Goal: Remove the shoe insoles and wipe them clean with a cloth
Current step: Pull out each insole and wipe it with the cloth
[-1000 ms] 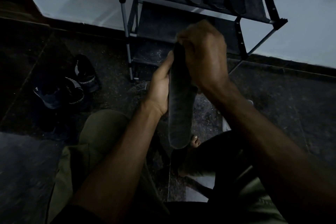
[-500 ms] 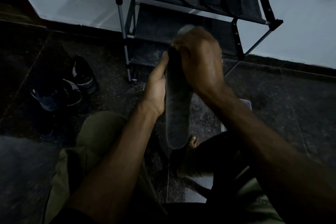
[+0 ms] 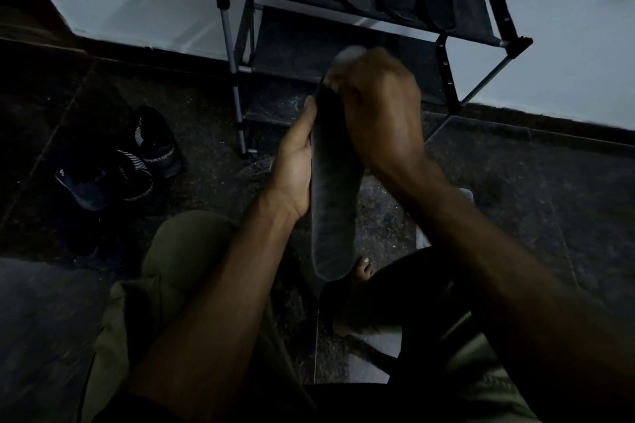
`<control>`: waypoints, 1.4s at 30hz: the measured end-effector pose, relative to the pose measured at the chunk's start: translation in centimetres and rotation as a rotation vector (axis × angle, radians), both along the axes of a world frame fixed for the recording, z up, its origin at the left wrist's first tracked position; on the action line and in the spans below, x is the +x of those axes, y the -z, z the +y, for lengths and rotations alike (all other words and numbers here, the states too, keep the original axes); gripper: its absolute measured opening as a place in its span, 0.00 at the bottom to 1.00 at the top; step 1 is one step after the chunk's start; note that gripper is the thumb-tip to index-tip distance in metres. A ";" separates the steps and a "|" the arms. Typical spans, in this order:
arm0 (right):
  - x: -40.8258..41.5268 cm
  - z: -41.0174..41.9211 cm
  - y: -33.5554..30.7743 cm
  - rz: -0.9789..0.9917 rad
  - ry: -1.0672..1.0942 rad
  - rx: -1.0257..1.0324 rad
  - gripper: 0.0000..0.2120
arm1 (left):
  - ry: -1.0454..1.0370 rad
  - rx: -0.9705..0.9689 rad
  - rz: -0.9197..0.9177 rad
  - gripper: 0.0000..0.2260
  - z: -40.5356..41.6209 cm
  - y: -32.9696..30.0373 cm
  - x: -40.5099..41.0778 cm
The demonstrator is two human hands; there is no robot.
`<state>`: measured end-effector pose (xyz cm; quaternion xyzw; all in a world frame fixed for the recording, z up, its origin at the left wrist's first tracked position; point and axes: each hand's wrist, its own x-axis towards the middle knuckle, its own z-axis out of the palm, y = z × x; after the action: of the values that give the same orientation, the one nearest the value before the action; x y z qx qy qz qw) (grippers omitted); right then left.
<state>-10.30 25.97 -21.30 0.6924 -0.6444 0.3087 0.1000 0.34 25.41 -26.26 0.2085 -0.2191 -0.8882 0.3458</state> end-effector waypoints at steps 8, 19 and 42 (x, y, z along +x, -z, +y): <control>0.3 0.5 0.1 -0.027 0.009 -0.003 0.12 | 0.009 0.029 0.026 0.24 0.0 0.1 -0.1; -2.4 -1.4 -0.1 -0.328 0.094 -0.016 0.08 | 0.003 -0.029 0.012 0.22 0.1 -0.7 0.0; -0.2 1.6 0.4 -0.063 -0.057 0.110 0.08 | -0.031 0.013 0.089 0.25 -0.3 -0.5 0.3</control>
<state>-10.45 27.60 -21.74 0.7047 -0.6434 0.2973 0.0328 0.64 25.12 -25.73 0.1745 -0.1945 -0.8925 0.3675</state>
